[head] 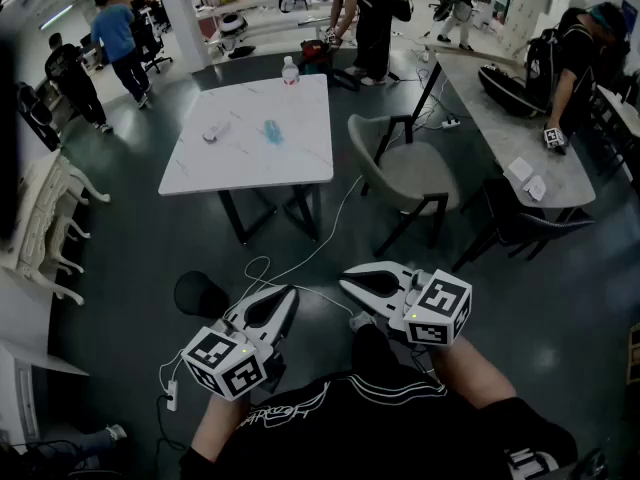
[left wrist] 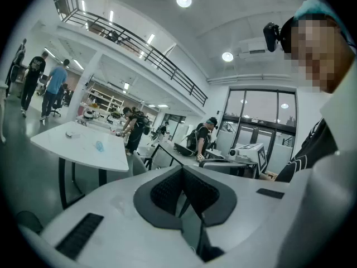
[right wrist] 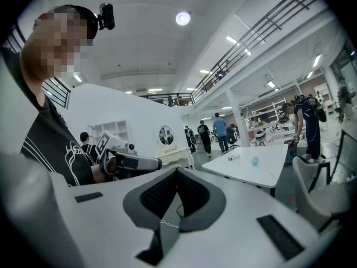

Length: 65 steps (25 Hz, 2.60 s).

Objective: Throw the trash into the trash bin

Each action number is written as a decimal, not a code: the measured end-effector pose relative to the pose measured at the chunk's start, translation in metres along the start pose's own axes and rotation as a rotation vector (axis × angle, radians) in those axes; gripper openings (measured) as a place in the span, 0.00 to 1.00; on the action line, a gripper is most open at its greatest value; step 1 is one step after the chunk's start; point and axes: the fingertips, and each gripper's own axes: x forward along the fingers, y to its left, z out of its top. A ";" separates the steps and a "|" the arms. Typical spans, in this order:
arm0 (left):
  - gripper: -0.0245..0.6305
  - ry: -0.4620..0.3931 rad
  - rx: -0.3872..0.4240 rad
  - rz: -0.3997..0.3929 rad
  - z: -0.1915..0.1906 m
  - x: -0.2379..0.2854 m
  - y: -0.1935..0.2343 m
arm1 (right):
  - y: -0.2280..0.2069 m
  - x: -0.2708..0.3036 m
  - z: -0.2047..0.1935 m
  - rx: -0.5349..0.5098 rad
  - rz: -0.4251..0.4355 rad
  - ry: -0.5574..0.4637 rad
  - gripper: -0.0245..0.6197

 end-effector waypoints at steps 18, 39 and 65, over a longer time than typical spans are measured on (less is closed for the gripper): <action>0.04 0.000 -0.061 0.026 0.011 0.046 0.046 | -0.061 0.030 -0.001 0.054 0.047 0.054 0.09; 0.04 -0.027 -0.087 0.230 0.093 0.208 0.187 | -0.273 0.112 0.058 0.005 0.288 0.091 0.09; 0.05 0.053 -0.188 0.181 0.149 0.209 0.479 | -0.403 0.365 0.089 0.056 0.124 0.173 0.09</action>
